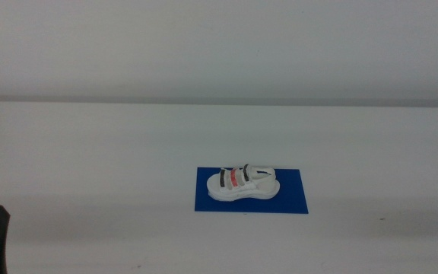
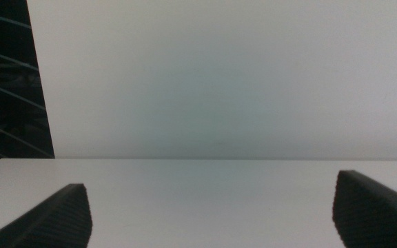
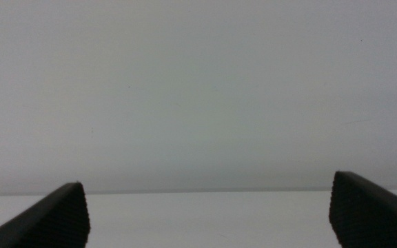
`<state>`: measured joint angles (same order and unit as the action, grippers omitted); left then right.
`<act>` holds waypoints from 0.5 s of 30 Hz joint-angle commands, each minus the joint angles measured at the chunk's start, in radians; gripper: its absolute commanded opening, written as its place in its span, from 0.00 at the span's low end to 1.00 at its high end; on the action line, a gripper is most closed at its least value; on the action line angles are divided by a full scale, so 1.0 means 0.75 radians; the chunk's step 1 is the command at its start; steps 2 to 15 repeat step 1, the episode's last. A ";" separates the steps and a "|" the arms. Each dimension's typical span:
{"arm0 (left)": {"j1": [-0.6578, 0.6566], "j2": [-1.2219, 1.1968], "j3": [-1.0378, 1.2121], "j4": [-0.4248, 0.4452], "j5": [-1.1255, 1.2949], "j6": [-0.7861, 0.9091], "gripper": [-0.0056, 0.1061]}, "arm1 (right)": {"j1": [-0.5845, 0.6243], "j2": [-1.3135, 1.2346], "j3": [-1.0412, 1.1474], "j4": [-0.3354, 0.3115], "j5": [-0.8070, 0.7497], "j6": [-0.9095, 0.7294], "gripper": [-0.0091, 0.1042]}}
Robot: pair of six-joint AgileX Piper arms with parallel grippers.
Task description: Use one arm to grab the shoe from the table and place it on the mat.
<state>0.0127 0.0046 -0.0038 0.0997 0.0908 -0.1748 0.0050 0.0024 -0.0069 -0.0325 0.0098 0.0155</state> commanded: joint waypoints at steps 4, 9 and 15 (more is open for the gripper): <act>-0.006 -0.055 0.057 -0.003 -0.015 -0.008 0.89 | -0.007 -0.051 0.061 -0.013 0.004 -0.006 0.90; -0.006 -0.055 0.057 -0.003 -0.015 -0.008 0.89 | -0.007 -0.051 0.061 -0.013 0.004 -0.006 0.90; -0.006 -0.055 0.057 -0.003 -0.015 -0.008 0.89 | -0.007 -0.051 0.061 -0.013 0.004 -0.006 0.90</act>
